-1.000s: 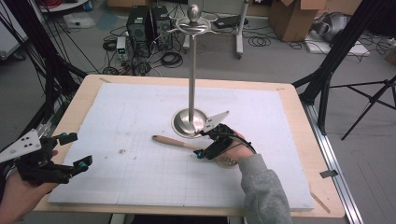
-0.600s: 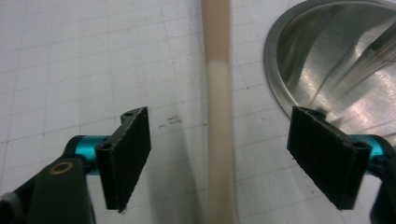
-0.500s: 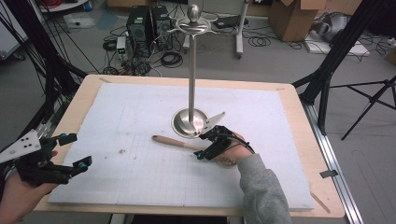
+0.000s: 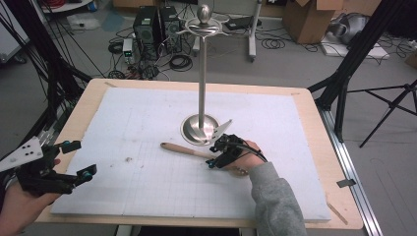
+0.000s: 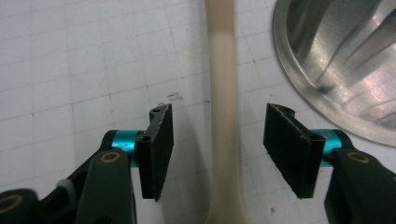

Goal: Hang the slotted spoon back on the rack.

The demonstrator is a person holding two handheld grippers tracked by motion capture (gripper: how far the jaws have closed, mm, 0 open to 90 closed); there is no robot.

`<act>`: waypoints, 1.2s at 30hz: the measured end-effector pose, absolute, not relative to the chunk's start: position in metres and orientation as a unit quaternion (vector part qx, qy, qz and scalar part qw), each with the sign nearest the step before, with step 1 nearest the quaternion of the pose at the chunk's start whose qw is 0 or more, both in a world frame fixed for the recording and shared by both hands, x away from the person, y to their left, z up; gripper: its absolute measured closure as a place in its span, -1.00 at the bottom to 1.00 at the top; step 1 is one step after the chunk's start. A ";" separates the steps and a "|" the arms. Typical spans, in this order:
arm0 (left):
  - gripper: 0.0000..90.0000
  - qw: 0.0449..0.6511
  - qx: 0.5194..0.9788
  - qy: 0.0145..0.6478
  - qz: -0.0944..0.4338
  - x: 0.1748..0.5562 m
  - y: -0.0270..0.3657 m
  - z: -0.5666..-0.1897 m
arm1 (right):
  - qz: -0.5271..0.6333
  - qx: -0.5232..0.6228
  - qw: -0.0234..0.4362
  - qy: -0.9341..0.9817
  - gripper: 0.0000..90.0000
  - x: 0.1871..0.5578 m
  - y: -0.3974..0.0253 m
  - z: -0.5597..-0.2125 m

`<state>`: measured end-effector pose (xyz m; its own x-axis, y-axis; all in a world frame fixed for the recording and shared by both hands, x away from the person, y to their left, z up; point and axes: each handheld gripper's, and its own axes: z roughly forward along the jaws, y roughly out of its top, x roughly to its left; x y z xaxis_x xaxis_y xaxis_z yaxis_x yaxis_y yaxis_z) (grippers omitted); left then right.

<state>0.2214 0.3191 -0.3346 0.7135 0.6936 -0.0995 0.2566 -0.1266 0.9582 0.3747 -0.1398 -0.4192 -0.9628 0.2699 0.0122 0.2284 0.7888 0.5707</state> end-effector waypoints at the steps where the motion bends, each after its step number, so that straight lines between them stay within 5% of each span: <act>1: -0.96 0.574 0.726 0.327 0.190 0.221 0.319 -0.335 | 0.297 0.132 0.035 0.945 -0.01 0.375 -0.140 -0.419; 15: -0.96 0.572 0.728 0.327 0.189 0.222 0.319 -0.336 | 0.254 0.138 0.050 0.956 0.28 0.373 -0.136 -0.420; 23: -0.96 0.574 0.726 0.328 0.190 0.222 0.320 -0.336 | 0.246 0.134 0.050 0.959 0.69 0.372 -0.136 -0.419; 36: -0.96 0.573 0.727 0.329 0.188 0.222 0.320 -0.336 | 0.284 0.143 0.038 0.947 0.73 0.376 -0.147 -0.419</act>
